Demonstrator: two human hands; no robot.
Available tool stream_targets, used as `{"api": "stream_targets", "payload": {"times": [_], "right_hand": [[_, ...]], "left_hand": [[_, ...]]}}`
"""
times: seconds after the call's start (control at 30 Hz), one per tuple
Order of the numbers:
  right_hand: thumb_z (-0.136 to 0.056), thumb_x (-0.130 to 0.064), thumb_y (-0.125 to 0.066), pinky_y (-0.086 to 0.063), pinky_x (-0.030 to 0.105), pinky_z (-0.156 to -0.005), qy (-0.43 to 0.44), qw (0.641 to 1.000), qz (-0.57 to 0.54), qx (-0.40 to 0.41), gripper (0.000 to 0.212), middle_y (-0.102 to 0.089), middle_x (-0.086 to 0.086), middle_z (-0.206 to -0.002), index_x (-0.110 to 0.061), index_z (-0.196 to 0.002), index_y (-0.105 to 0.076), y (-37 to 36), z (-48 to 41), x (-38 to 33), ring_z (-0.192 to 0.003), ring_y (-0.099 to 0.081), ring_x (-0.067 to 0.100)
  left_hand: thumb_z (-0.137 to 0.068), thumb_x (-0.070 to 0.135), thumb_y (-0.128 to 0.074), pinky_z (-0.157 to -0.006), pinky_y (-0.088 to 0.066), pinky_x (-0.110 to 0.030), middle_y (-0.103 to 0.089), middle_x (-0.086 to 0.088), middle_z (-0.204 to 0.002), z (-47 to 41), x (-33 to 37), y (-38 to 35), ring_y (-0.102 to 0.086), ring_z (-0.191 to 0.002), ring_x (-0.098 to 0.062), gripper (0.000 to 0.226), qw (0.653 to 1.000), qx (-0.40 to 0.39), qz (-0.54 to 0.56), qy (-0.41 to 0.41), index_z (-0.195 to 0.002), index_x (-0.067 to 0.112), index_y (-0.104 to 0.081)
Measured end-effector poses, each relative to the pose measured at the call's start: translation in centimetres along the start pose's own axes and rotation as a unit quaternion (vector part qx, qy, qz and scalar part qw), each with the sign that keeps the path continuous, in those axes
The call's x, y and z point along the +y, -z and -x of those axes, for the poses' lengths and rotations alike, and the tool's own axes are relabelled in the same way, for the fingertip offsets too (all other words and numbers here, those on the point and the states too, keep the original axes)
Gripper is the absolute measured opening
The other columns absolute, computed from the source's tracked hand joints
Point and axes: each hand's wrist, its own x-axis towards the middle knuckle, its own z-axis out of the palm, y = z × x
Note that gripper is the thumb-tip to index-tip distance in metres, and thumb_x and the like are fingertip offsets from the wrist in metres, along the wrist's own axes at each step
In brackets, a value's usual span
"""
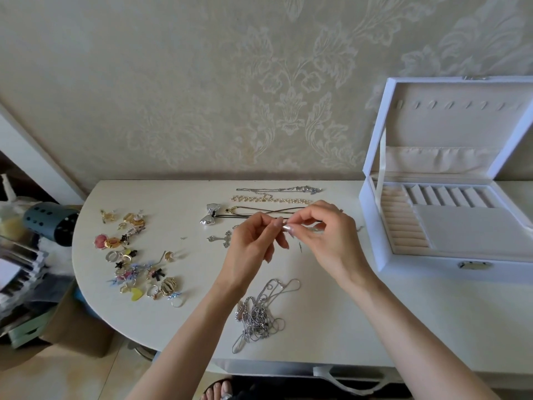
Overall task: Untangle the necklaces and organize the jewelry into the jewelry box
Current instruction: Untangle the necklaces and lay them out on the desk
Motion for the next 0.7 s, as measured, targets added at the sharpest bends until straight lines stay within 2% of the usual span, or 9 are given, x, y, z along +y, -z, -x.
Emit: {"api": "stream_targets", "payload": {"times": [0.13, 0.23, 0.37, 0.5, 0.7], "right_hand": [[-0.076, -0.013, -0.075, -0.047, 0.029, -0.076, 0.027, 0.999, 0.038, -0.001, 0.012, -0.062, -0.016, -0.075, -0.023, -0.073, -0.067, 0.14, 0.03, 0.19, -0.079, -0.055, 0.004], [-0.074, -0.011, -0.073, -0.050, 0.034, -0.076, 0.025, 0.999, 0.030, 0.016, 0.018, -0.064, -0.015, -0.074, -0.027, -0.071, -0.064, 0.21, 0.13, -0.12, -0.077, -0.058, 0.006], [-0.074, -0.013, -0.071, -0.050, 0.038, -0.076, 0.005, 1.000, 0.024, 0.014, 0.015, -0.066, -0.014, -0.072, -0.025, -0.070, -0.063, 0.41, 0.08, -0.21, -0.075, -0.060, 0.008], [-0.074, -0.014, -0.068, -0.051, 0.039, -0.073, 0.001, 0.999, 0.031, 0.007, 0.012, -0.065, -0.014, -0.071, -0.023, -0.070, -0.062, 0.50, 0.13, -0.39, -0.072, -0.059, 0.008], [-0.075, -0.012, -0.066, -0.050, 0.041, -0.075, -0.014, 0.999, 0.036, -0.013, 0.015, -0.062, -0.014, -0.066, -0.021, -0.065, -0.059, 0.74, 0.15, -0.70, -0.070, -0.057, 0.008]], "left_hand": [[-0.094, 0.021, -0.055, -0.046, -0.033, -0.018, -0.067, -0.007, -0.064, -0.04, 0.03, 0.01, -0.040, -0.044, -0.012, 0.023, 0.998, 0.009, -0.060, -0.014, -0.075, 0.008, -0.053], [-0.092, 0.024, -0.058, -0.046, -0.033, -0.022, -0.068, -0.003, -0.065, -0.06, 0.22, -0.04, -0.042, -0.045, -0.014, 0.022, 0.992, 0.014, -0.117, -0.034, -0.075, 0.010, -0.053], [-0.089, 0.021, -0.060, -0.052, -0.040, -0.035, -0.068, 0.006, -0.066, -0.01, 0.34, -0.12, -0.045, -0.051, -0.016, 0.012, 0.982, 0.014, -0.178, -0.067, -0.077, 0.017, -0.057], [-0.079, 0.023, -0.059, -0.054, -0.045, -0.039, -0.067, 0.009, -0.066, -0.04, 0.20, -0.34, -0.047, -0.054, -0.028, 0.005, 0.977, 0.031, -0.198, -0.078, -0.078, 0.019, -0.058], [-0.083, 0.007, -0.061, -0.057, -0.047, -0.042, -0.068, 0.009, -0.067, 0.11, 0.26, -0.42, -0.047, -0.055, -0.013, 0.017, 0.983, 0.029, -0.169, -0.064, -0.077, 0.022, -0.058]]}}
